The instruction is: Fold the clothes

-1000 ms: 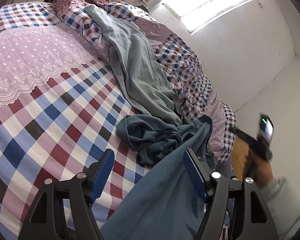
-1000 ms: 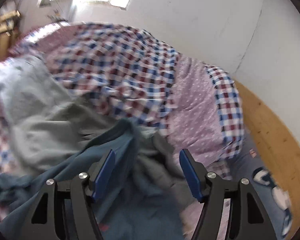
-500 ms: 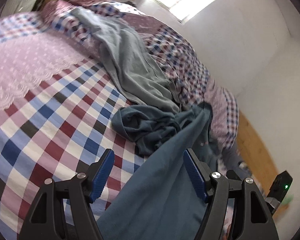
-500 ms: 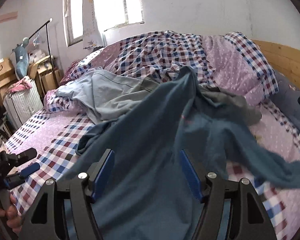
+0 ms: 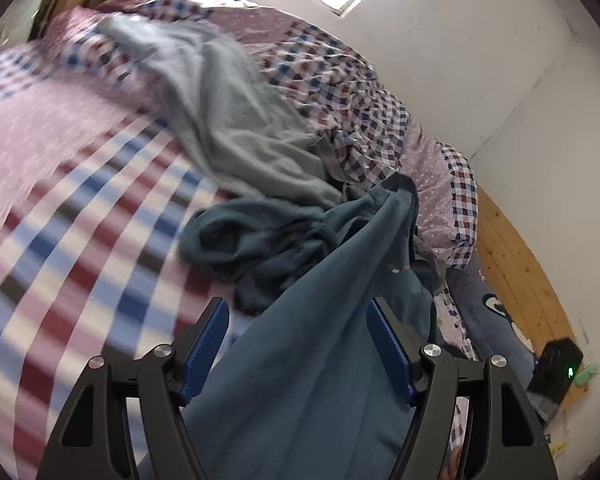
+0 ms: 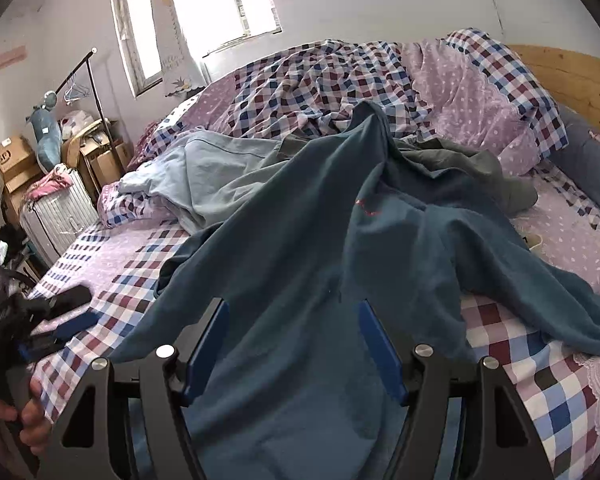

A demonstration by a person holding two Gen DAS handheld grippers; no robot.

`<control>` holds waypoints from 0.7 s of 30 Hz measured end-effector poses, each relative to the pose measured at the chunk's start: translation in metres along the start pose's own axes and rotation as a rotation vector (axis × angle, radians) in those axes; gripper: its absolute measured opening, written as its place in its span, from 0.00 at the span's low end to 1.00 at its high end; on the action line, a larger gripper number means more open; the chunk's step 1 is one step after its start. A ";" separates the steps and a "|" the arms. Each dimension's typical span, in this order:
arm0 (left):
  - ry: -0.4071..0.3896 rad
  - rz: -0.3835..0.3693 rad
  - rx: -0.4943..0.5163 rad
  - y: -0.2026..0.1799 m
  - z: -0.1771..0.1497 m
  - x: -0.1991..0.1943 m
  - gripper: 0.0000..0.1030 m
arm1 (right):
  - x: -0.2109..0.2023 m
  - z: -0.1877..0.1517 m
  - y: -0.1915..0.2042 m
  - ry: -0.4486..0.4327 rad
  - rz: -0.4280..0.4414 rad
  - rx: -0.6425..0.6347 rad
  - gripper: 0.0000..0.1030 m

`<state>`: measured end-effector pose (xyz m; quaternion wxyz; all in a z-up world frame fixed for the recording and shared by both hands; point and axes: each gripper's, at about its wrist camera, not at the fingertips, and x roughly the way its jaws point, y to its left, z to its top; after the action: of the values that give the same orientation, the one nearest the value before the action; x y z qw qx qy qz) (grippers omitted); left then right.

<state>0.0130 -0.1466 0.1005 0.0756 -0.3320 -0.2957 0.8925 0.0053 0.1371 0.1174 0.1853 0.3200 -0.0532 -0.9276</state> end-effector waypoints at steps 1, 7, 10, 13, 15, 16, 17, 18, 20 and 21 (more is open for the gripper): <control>-0.003 0.007 0.022 -0.008 0.007 0.005 0.73 | 0.000 0.001 -0.001 0.002 0.006 0.001 0.69; 0.045 0.147 0.230 -0.057 0.048 0.062 0.73 | -0.001 0.005 -0.019 0.005 0.031 0.081 0.71; 0.108 0.211 0.302 -0.067 0.065 0.096 0.73 | -0.001 0.006 -0.032 0.017 0.053 0.150 0.71; 0.150 0.269 0.403 -0.074 0.074 0.125 0.73 | -0.003 0.007 -0.043 0.014 0.059 0.188 0.71; 0.187 0.316 0.469 -0.076 0.075 0.143 0.73 | -0.004 0.007 -0.049 0.012 0.058 0.207 0.71; 0.203 0.337 0.483 -0.075 0.076 0.151 0.73 | -0.004 0.008 -0.051 0.012 0.057 0.216 0.71; 0.218 0.358 0.498 -0.074 0.076 0.159 0.72 | -0.004 0.008 -0.054 0.014 0.058 0.226 0.71; 0.233 0.377 0.510 -0.073 0.077 0.166 0.71 | -0.004 0.008 -0.057 0.017 0.060 0.236 0.72; 0.250 0.387 0.513 -0.069 0.077 0.176 0.67 | -0.003 0.008 -0.062 0.022 0.063 0.251 0.71; 0.268 0.391 0.518 -0.068 0.076 0.182 0.66 | -0.002 0.008 -0.064 0.022 0.063 0.256 0.71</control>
<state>-0.1800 -0.0675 0.0860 0.0233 -0.4664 0.0223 0.8840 -0.0174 0.1967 0.1112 0.1725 0.3495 -0.1793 -0.9033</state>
